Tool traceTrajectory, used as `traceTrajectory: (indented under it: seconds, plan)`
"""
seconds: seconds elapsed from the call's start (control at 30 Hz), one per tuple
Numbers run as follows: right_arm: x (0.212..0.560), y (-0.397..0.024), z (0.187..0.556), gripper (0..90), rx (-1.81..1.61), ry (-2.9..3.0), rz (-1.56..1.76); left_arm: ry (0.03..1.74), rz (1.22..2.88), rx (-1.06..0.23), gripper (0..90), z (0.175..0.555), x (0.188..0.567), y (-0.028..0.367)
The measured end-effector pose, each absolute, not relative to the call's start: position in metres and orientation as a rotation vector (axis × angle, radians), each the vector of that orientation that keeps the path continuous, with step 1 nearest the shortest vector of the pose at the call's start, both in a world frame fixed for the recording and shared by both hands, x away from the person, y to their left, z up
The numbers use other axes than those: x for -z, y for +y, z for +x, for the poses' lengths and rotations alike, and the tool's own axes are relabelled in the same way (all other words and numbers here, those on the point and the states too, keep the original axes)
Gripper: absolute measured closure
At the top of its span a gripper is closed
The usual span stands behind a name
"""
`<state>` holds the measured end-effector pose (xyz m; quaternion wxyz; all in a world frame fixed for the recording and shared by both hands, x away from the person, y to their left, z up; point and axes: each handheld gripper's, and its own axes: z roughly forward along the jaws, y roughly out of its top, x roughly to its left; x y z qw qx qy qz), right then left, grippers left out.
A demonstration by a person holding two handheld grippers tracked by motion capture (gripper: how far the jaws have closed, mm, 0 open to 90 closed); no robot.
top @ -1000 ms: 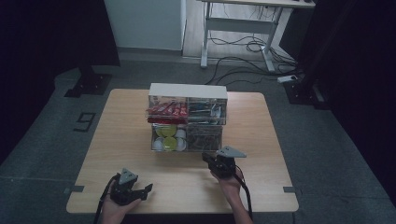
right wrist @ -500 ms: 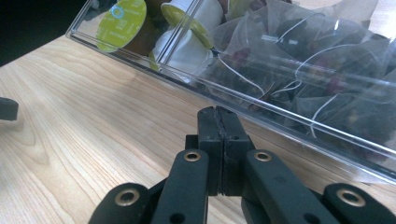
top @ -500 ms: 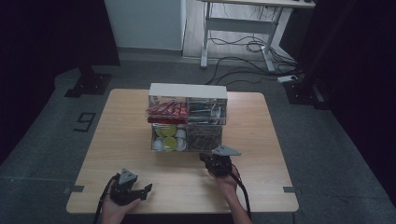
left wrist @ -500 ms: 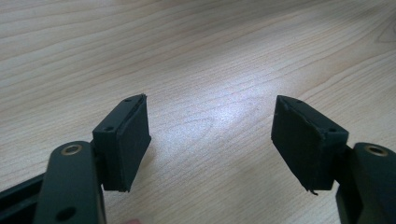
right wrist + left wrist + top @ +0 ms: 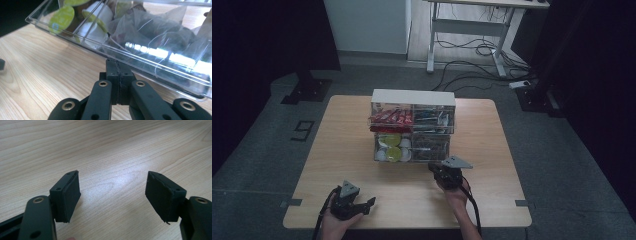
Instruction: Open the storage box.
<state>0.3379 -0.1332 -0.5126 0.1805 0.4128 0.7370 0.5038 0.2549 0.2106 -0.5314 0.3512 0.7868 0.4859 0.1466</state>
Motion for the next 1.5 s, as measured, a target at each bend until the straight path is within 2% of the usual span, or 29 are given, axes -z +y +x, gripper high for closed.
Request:
traceTrajectory:
  seconds: [0.67,1.5]
  plan:
    - [0.500,-0.137,0.340,88.9,-1.486,2.065,1.180,1.267,2.042,-0.380,28.5,0.256,0.532,0.211]
    - [0.474,-0.129,0.360,88.9,-1.570,2.016,1.104,1.310,2.053,-0.420,28.6,0.257,0.533,0.216]
